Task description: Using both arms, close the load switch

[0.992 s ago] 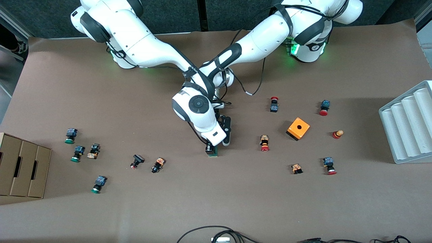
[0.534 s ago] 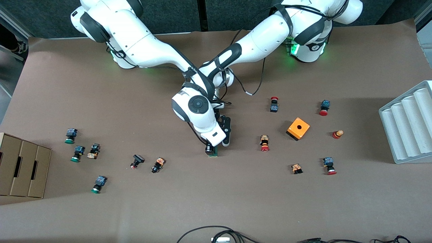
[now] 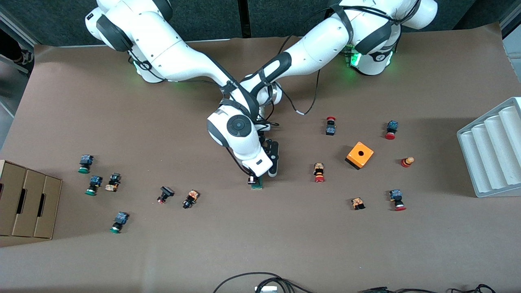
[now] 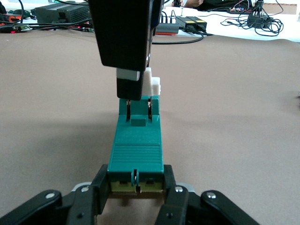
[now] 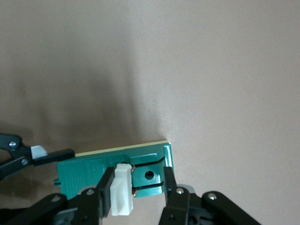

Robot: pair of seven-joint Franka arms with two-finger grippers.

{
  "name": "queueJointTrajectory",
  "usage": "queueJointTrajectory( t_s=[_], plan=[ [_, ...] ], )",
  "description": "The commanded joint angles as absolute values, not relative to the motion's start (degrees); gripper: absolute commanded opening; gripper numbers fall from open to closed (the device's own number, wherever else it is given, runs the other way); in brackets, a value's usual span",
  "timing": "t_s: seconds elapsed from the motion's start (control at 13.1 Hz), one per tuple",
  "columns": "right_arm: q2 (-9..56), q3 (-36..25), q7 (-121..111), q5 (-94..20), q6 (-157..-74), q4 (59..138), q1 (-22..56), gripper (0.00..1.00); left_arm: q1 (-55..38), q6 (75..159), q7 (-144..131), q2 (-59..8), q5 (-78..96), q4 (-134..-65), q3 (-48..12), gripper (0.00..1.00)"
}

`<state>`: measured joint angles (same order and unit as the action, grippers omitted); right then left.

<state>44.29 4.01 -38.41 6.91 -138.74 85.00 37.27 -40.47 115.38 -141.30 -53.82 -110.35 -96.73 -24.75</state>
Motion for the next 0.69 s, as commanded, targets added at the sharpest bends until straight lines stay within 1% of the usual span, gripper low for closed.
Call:
queueJointTrajectory(
  t_s=[0.0, 0.38, 0.61],
  plan=[
    [44.3, 3.9, -37.9, 8.4, -139.8, 84.4, 37.1, 0.43, -40.9, 116.7, -142.0, -54.7, -112.0, -95.1, -24.0, 0.43],
    [43.8, 3.9, -37.4, 8.2, -139.7, 83.4, 37.1, 0.37, -40.8, 116.7, -141.9, -54.7, -112.0, -95.1, -24.0, 0.43],
    [43.9, 3.9, -35.4, 8.2, -139.7, 83.1, 37.3, 0.37, -40.8, 116.8, -141.9, -54.8, -112.0, -95.1, -24.0, 0.43]
  ],
)
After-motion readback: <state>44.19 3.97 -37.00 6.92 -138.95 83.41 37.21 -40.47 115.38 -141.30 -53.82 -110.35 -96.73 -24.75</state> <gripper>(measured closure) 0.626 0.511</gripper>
